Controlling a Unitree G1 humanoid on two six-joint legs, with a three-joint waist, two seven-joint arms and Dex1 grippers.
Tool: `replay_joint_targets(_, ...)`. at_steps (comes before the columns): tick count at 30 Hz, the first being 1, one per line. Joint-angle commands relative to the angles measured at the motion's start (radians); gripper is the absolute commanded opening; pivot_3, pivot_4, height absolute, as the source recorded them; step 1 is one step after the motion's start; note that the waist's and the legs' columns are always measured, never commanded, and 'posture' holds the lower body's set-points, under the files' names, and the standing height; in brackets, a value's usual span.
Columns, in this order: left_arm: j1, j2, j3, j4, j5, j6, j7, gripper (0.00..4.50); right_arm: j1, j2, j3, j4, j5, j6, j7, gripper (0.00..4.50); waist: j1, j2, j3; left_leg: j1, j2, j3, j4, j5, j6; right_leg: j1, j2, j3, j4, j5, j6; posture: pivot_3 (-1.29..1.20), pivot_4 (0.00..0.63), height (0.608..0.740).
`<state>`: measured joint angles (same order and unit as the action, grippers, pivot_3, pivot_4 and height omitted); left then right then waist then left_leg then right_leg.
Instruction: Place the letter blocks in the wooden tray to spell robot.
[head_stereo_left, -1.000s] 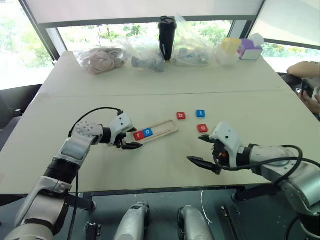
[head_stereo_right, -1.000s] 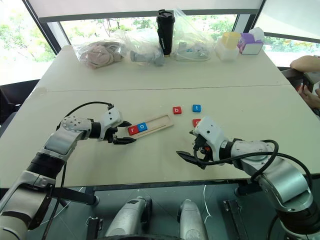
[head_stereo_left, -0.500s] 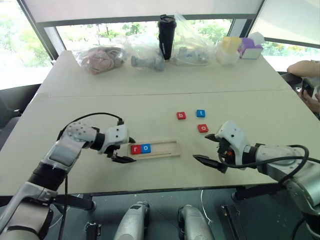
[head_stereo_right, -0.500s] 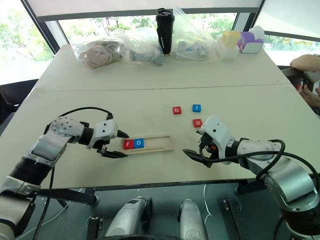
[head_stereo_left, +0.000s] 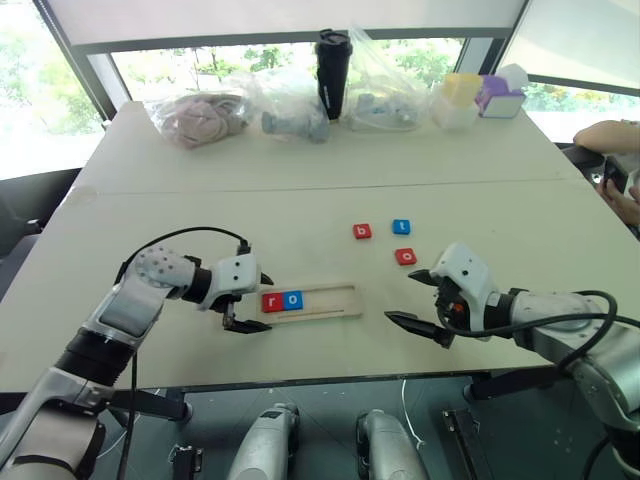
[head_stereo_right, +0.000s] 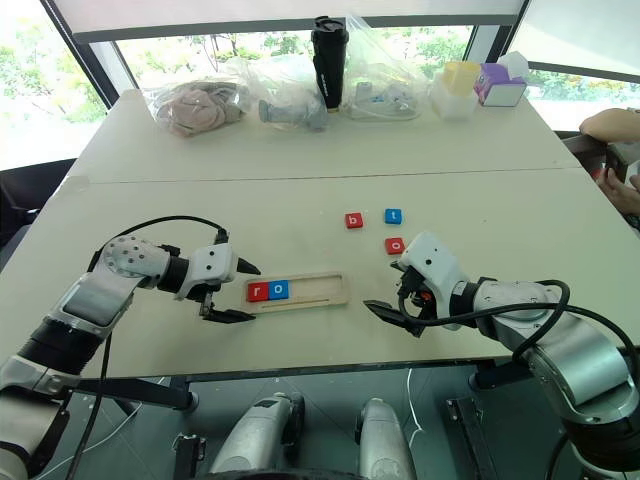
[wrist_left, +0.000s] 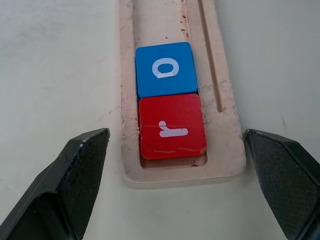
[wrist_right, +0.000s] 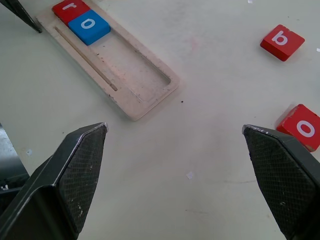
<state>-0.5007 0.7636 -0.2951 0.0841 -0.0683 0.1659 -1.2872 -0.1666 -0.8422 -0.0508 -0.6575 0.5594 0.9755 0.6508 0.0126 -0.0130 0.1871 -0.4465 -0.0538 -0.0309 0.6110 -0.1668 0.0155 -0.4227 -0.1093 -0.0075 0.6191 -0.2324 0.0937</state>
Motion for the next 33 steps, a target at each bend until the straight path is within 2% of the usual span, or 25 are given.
replay_joint_targets(1,-0.016,0.016,0.033,-0.023,-0.011,0.049,0.006,4.45,-0.026,0.026,-0.043,0.008,0.039,-0.025,0.014,4.5,0.0,0.0,0.0,0.0,0.0,0.0,0.0,0.0,0.0,0.0,0.0,0.0,0.0,0.0,0.0,0.0,0.15,0.74)
replay_joint_targets(5,-0.02,0.074,0.133,-0.092,-0.106,0.168,-0.009,4.45,-0.124,0.111,-0.106,0.092,0.105,-0.011,-0.016,4.5,-0.007,-0.001,0.001,0.0,0.0,0.0,0.0,0.0,0.0,-0.001,0.0,-0.001,0.0,0.002,0.004,0.0,0.15,0.74)
replay_joint_targets(9,0.021,0.151,0.274,-0.229,-0.279,0.382,-0.028,4.45,-0.285,0.193,-0.052,0.244,0.064,0.054,-0.122,4.5,-0.018,-0.001,0.001,0.0,0.0,0.001,0.0,0.0,0.0,-0.002,-0.001,-0.001,0.0,0.003,0.005,0.0,0.15,0.74)
replay_joint_targets(13,0.13,0.197,0.424,-0.428,-0.457,0.582,0.008,4.45,-0.503,0.376,0.017,0.51,-0.033,0.12,-0.299,4.5,-0.036,-0.001,0.002,0.0,0.0,0.002,-0.001,0.0,0.0,-0.003,-0.001,-0.001,0.0,0.003,0.005,0.0,0.15,0.74)
replay_joint_targets(17,0.194,0.188,0.507,-0.495,-0.496,0.651,0.124,4.45,-0.647,0.538,0.022,0.78,-0.118,0.099,-0.417,4.5,-0.027,0.0,0.002,0.001,0.0,0.003,-0.001,0.0,0.0,-0.005,0.0,-0.001,0.006,0.003,0.005,0.0,0.15,0.74)
replay_joint_targets(24,0.255,0.181,0.622,-0.573,-0.571,0.728,0.261,4.45,-0.74,0.624,0.058,1.024,-0.248,0.001,-0.483,4.5,-0.026,0.0,0.002,0.002,-0.001,0.003,0.001,0.0,0.0,-0.004,0.002,0.0,0.008,0.003,0.005,0.0,0.15,0.74)
replay_joint_targets(33,0.29,0.144,0.619,-0.608,-0.613,0.73,0.377,4.45,-0.788,0.734,0.053,1.147,-0.316,-0.03,-0.537,4.5,-0.037,0.0,0.002,0.004,0.001,0.003,-0.001,0.001,0.0,-0.005,0.006,0.0,0.01,0.003,0.005,0.0,0.15,0.74)
